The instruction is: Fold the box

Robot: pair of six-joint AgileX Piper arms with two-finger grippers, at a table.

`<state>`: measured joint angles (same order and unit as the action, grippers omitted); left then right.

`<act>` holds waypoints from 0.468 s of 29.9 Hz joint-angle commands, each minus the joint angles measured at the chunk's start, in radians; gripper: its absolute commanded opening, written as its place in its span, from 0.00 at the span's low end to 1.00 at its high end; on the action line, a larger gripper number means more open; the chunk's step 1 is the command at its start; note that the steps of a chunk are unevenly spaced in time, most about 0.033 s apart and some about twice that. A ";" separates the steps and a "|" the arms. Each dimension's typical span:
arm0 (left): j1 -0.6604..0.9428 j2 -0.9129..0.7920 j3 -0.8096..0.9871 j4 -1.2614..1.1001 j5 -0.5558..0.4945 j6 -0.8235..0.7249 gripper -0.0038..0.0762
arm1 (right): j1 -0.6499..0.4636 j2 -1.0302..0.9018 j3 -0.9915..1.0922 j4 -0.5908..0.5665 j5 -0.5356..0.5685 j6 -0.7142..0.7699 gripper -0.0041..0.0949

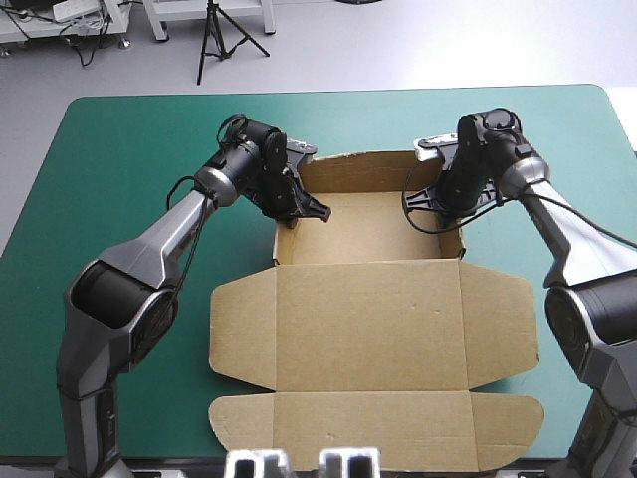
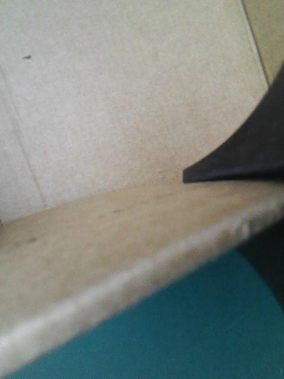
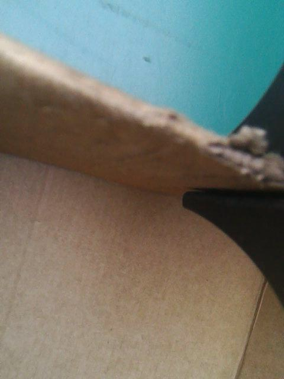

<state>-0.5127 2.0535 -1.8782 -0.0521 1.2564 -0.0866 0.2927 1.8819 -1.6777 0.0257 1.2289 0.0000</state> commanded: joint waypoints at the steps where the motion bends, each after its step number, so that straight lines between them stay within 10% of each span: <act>1: -0.020 -0.060 -0.034 -0.032 0.041 0.023 0.04 | 0.018 -0.054 -0.017 0.081 0.027 -0.035 0.02; 14: -0.020 -0.066 -0.034 -0.027 0.041 0.036 0.07 | 0.018 -0.046 -0.017 0.053 0.027 -0.039 0.06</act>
<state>-0.5129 2.0531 -1.8782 -0.0439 1.2564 -0.0869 0.2935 1.8827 -1.6719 0.0211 1.2207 0.0158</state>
